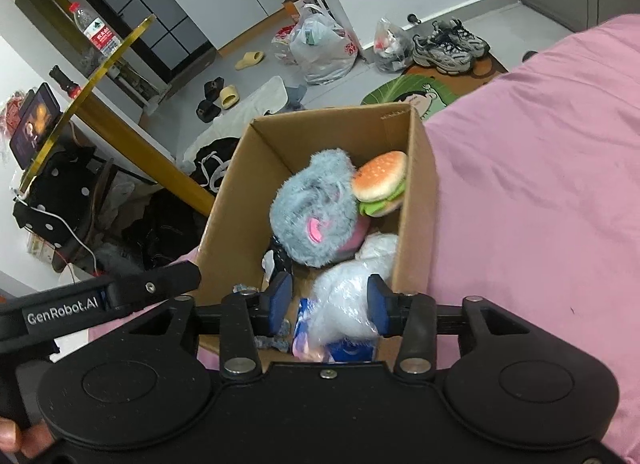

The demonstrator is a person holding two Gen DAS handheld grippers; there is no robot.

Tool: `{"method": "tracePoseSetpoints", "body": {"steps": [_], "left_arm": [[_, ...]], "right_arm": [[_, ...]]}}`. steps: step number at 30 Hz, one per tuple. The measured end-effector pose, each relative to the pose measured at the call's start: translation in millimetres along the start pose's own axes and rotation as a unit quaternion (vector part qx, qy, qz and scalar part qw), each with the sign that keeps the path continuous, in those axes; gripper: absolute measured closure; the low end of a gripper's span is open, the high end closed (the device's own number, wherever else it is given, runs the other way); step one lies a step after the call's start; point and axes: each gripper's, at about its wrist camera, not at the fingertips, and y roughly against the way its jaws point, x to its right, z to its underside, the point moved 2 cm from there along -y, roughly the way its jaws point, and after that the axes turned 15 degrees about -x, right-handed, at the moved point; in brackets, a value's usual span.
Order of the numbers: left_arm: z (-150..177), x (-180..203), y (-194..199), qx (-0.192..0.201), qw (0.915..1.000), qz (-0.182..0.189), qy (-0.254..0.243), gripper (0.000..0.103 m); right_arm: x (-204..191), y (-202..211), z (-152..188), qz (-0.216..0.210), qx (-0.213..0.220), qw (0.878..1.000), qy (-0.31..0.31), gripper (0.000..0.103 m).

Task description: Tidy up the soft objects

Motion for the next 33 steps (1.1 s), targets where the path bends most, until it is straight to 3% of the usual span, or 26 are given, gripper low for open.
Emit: {"method": "tracePoseSetpoints", "body": {"steps": [2, 4, 8, 11, 16, 20, 33], "left_arm": [[0.1, 2.4, 3.4, -0.002, 0.9999, -0.011, -0.004, 0.041], [0.5, 5.4, 6.3, -0.006, 0.9998, -0.016, -0.010, 0.035], [2.5, 10.3, 14.9, -0.010, 0.9996, -0.017, -0.018, 0.025], [4.5, 14.0, 22.5, -0.009, 0.9994, -0.019, -0.027, 0.019], [10.2, 16.2, 33.3, -0.016, 0.9992, -0.013, -0.034, 0.016], [17.2, 19.1, 44.2, -0.013, 0.9989, -0.011, -0.044, 0.014], [41.9, 23.0, 79.3, 0.002, 0.9971, 0.005, -0.075, 0.006]], "right_arm": [[1.6, 8.6, 2.0, -0.012, 0.003, 1.000, 0.001, 0.053], [-0.4, 18.7, 3.9, 0.009, 0.014, 1.000, 0.015, 0.045], [1.7, 33.2, 6.0, 0.014, 0.018, 1.000, 0.010, 0.041], [1.3, 43.0, 11.4, 0.028, 0.028, 0.999, 0.006, 0.029], [2.5, 64.3, 21.5, 0.043, 0.045, 0.998, -0.010, 0.009], [-0.9, 85.3, 29.4, 0.057, 0.065, 0.996, -0.018, 0.001], [-10.4, 122.6, 63.6, 0.085, 0.093, 0.991, -0.039, 0.000]]}}
